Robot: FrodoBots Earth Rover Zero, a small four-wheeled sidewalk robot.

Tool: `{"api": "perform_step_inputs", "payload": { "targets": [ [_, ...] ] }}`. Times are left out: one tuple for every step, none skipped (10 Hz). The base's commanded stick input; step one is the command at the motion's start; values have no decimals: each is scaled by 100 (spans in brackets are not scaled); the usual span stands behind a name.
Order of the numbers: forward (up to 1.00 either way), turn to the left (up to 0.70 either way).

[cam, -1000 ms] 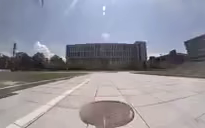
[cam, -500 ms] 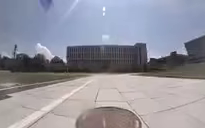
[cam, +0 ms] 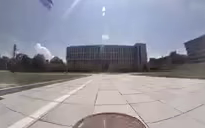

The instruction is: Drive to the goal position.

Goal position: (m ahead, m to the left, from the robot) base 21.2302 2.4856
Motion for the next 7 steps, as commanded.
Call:
{"api": "perform_step_inputs", "payload": {
  "targets": [
    [50,1],
    [50,1],
    [50,1],
    [50,1],
    [50,1],
    [50,1],
    [50,1]
  ]
}}
